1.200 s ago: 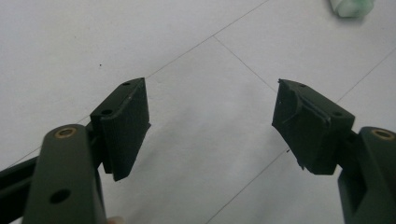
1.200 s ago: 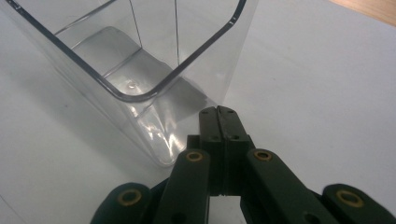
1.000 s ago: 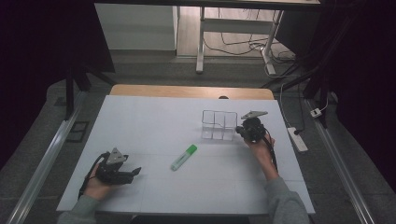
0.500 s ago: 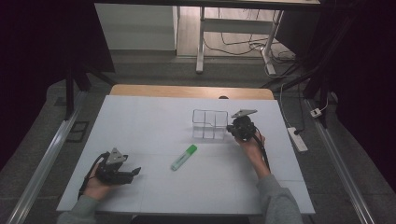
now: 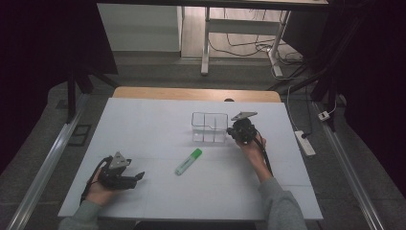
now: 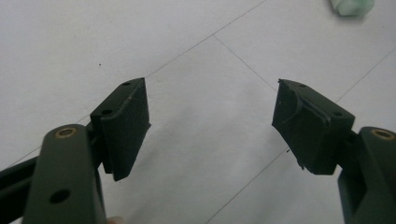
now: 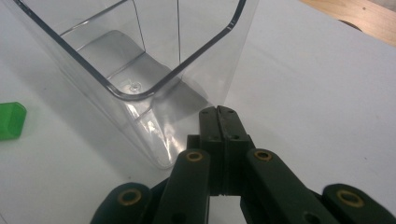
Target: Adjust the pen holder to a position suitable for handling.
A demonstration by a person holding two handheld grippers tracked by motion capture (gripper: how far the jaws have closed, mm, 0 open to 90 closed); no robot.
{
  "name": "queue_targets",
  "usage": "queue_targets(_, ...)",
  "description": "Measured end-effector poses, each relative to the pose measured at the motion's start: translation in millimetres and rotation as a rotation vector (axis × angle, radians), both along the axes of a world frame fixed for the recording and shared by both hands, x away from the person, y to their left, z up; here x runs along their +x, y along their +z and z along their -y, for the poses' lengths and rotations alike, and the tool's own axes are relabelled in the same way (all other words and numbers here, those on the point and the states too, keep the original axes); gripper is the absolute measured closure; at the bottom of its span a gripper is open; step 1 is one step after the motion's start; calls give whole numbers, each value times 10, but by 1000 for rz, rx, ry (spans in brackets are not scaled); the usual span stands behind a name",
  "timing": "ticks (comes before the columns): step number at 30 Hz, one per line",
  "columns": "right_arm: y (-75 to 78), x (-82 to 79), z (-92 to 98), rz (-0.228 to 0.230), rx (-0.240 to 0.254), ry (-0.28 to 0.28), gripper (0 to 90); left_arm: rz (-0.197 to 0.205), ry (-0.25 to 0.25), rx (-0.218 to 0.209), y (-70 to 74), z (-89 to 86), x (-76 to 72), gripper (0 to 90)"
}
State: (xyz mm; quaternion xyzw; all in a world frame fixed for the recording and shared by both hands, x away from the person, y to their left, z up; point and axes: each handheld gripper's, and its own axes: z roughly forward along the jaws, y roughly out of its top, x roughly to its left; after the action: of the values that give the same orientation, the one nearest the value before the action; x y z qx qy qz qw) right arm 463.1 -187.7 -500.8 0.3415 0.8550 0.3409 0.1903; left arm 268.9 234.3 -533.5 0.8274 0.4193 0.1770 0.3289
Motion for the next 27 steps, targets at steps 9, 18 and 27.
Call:
queue_targets(9, -5, 21, -102, 3, 3, 14, 897, -2, -1, 2, -3, 3, -2, 271)
queue_targets(18, -12, 47, -152, 2, 7, 18, 897, -3, -1, 6, -2, 7, -3, 270)
queue_targets(27, 74, -43, -25, 20, 25, 5, 897, 0, 5, 0, 2, -7, 0, 270)
